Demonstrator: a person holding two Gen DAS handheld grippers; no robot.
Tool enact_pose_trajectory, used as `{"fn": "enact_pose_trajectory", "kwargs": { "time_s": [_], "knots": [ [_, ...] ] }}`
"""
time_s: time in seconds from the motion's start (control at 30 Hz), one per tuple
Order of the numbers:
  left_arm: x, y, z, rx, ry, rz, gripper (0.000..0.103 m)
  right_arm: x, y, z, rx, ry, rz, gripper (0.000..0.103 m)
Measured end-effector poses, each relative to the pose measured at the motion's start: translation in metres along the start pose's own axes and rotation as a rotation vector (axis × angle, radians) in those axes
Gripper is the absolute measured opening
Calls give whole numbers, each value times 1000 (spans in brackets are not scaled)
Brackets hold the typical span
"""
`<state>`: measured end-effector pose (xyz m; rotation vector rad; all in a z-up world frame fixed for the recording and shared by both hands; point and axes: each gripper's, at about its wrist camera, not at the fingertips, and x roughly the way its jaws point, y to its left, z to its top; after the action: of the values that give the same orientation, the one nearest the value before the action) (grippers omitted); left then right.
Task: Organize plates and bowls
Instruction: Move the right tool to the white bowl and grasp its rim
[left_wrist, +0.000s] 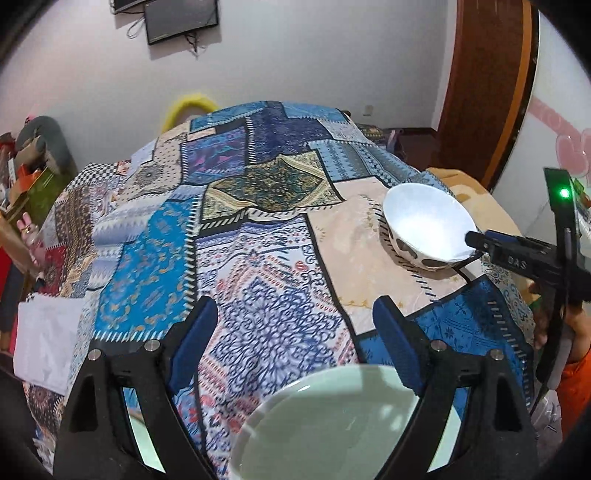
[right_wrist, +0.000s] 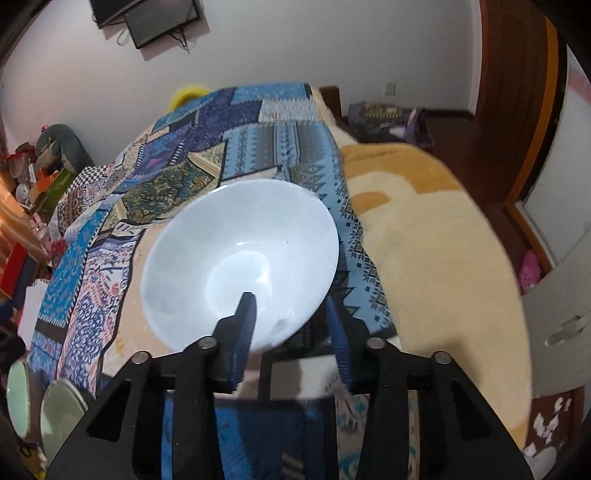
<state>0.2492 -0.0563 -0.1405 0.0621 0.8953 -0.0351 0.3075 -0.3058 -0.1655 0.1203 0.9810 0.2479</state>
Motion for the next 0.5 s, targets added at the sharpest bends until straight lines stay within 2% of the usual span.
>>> {"fn": "enact_pose_trajectory", "kwargs": {
  "time_s": [0.13, 0.27, 0.5],
  "knots": [
    [18, -13, 6, 31, 30, -14, 86, 14, -4, 5, 1, 27, -1, 27],
    [32, -28, 10, 73, 40, -24, 86, 29, -10, 7, 8, 68, 33, 22],
    [52, -42, 14, 88, 78, -45, 86, 23, 2, 2, -111, 66, 71, 22]
  ]
}}
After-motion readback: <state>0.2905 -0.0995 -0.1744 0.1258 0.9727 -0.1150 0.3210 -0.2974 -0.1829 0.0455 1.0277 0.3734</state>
